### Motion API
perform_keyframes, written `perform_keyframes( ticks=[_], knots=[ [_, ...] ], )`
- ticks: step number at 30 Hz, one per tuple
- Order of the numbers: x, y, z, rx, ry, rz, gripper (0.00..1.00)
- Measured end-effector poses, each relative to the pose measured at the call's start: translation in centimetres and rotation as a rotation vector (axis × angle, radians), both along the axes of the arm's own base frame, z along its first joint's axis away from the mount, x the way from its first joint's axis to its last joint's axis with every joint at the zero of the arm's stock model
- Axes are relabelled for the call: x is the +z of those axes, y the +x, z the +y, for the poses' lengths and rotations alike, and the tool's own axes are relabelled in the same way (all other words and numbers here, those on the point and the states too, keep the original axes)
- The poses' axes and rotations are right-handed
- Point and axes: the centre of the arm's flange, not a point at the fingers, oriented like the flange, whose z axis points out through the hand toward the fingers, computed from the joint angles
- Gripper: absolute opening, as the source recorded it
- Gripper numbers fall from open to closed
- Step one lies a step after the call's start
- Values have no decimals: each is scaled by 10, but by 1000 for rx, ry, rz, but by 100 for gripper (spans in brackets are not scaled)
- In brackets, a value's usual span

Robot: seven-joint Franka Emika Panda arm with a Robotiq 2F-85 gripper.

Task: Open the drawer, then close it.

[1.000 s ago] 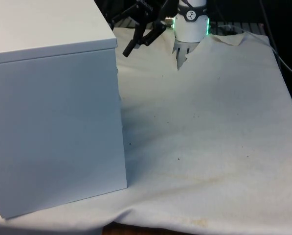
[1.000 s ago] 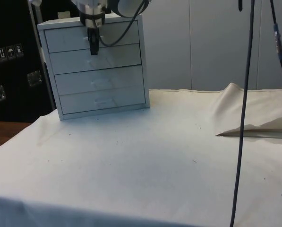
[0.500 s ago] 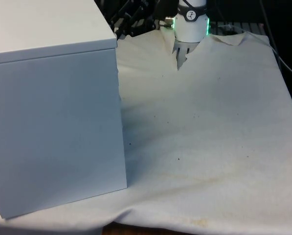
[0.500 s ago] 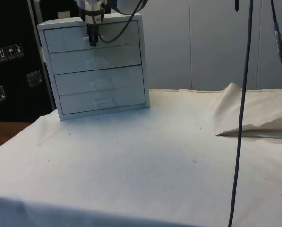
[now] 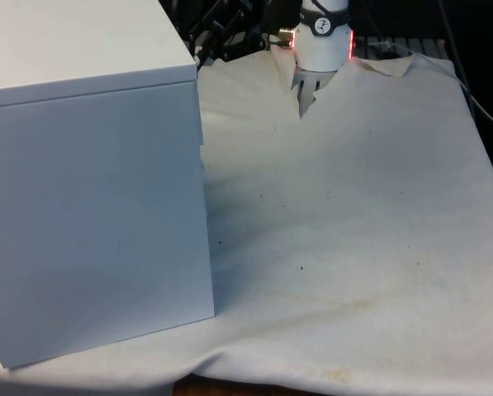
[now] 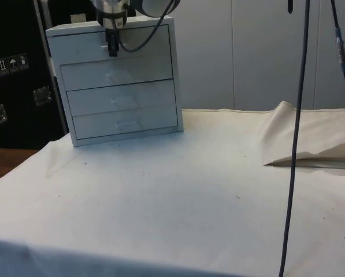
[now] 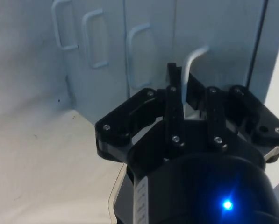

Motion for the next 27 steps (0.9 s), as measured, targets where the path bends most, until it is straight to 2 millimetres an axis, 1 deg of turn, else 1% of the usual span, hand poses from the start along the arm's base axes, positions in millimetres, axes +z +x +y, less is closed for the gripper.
perform_keyframes(
  ticks=[4, 6, 7, 10, 11, 15, 17, 19, 25, 27],
  knots=[
    [1, -1, 9, -4, -4, 4, 0],
    [1, -4, 18, -7, -7, 9, 0],
    [1, -4, 18, -7, -7, 9, 0],
    [3, -7, 26, -8, -8, 13, 0],
    [4, -9, 32, -5, -6, 17, 0],
    [4, -13, 40, -7, -5, 22, 0],
    [4, -16, 49, -7, -6, 25, 0],
    [4, -16, 49, -7, -6, 25, 0],
    [3, -27, 71, -8, -13, 30, 0],
    [3, -28, 73, -8, -14, 30, 0]
  ],
)
